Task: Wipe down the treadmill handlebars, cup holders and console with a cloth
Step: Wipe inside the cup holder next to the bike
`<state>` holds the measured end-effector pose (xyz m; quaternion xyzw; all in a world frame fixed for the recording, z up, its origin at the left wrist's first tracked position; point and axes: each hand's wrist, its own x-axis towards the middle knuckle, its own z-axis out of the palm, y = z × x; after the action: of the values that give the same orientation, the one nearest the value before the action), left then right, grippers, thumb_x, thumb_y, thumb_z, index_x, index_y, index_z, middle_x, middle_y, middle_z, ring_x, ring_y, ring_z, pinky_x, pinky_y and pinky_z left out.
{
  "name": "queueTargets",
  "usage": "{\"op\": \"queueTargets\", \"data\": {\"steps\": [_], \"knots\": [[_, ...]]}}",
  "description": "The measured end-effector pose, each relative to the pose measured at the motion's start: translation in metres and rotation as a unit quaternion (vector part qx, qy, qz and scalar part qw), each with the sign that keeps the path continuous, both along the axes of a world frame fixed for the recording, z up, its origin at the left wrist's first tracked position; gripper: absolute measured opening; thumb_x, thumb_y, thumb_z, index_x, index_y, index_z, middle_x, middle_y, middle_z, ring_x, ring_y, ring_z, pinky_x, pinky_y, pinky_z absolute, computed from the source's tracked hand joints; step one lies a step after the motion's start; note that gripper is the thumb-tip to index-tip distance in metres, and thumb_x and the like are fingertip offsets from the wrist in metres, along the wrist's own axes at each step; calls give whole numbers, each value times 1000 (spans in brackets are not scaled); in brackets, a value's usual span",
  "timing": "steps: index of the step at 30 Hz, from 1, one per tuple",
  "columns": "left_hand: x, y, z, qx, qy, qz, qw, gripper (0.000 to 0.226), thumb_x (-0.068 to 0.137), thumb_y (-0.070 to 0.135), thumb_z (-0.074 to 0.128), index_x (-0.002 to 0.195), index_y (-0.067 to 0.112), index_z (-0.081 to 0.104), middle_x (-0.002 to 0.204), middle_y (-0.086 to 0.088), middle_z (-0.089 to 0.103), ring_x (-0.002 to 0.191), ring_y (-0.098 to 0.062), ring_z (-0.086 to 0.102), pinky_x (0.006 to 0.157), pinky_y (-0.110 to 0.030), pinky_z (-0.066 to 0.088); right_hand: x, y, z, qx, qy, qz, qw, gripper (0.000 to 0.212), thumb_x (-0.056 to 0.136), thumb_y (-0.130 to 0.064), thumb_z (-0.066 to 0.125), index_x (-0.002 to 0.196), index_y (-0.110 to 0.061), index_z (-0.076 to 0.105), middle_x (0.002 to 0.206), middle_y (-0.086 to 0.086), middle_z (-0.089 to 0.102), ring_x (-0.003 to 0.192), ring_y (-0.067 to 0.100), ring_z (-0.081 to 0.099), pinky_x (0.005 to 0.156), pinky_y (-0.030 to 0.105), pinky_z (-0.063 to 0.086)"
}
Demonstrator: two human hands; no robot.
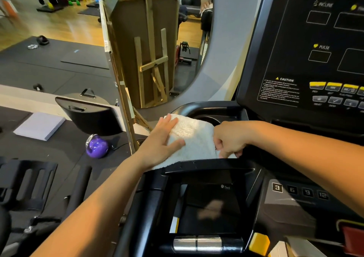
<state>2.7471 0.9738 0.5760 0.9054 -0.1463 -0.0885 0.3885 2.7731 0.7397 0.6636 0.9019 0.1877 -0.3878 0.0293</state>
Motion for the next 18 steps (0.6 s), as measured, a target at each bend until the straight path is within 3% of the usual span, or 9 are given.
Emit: {"op": "queueTargets", "data": {"steps": [3, 5, 8, 10, 12, 15, 18], "knots": [[3, 2, 1, 5, -33, -36, 999, 56, 93, 51, 56, 146, 43, 38, 163, 17, 6, 150, -12, -9, 118, -53, 1, 5, 2, 6, -4, 70, -68, 995, 10, 88, -13, 63, 92, -6, 68, 102, 17, 71, 82, 27, 73, 62, 28, 55], [2, 0, 2, 6, -63, -48, 997, 40, 94, 46, 58, 134, 43, 55, 161, 18, 16, 150, -12, -5, 118, -56, 2, 3, 5, 7, -13, 52, -50, 997, 9, 84, -9, 63, 88, -8, 71, 94, 14, 74, 71, 20, 71, 60, 27, 52], [0, -1, 1, -18, -73, -38, 996, 32, 93, 43, 61, 124, 41, 65, 157, 21, 24, 150, -7, -1, 118, -52, 6, -7, 10, 3, -48, -41, 20, 998, 11, 79, -15, 64, 84, -10, 73, 72, 4, 73, 55, 13, 64, 57, 22, 49], [0, 1, 0, -30, -69, -29, 997, 30, 92, 42, 63, 122, 41, 66, 155, 23, 26, 150, -4, 1, 118, -45, 7, -10, 10, -2, -64, -129, 66, 987, 12, 75, -27, 68, 75, -15, 68, 64, -3, 66, 56, 12, 58, 52, 25, 44], [-1, 2, -1, -46, -61, -29, 997, 27, 93, 42, 60, 119, 43, 68, 155, 23, 27, 149, -2, 2, 116, -42, 8, -6, 3, -1, -66, -143, 74, 985, 28, 70, -45, 74, 70, -19, 63, 66, -4, 65, 64, 13, 59, 52, 29, 43], [-1, 1, 0, -75, -50, -23, 996, 22, 98, 46, 51, 98, 45, 73, 155, 22, 31, 148, 1, 3, 116, -39, 14, 8, -2, 19, 58, -40, -43, 997, 36, 70, -52, 79, 80, -19, 69, 73, 1, 72, 59, 13, 61, 54, 31, 51], [-1, -2, 1, -69, -57, -13, 996, 31, 98, 46, 48, 103, 35, 77, 154, 20, 33, 148, 1, 5, 116, -36, 16, 12, 7, 28, 187, -78, -66, 977, 29, 76, -45, 77, 94, -25, 69, 85, -7, 71, 69, 14, 66, 58, 28, 58]]}}
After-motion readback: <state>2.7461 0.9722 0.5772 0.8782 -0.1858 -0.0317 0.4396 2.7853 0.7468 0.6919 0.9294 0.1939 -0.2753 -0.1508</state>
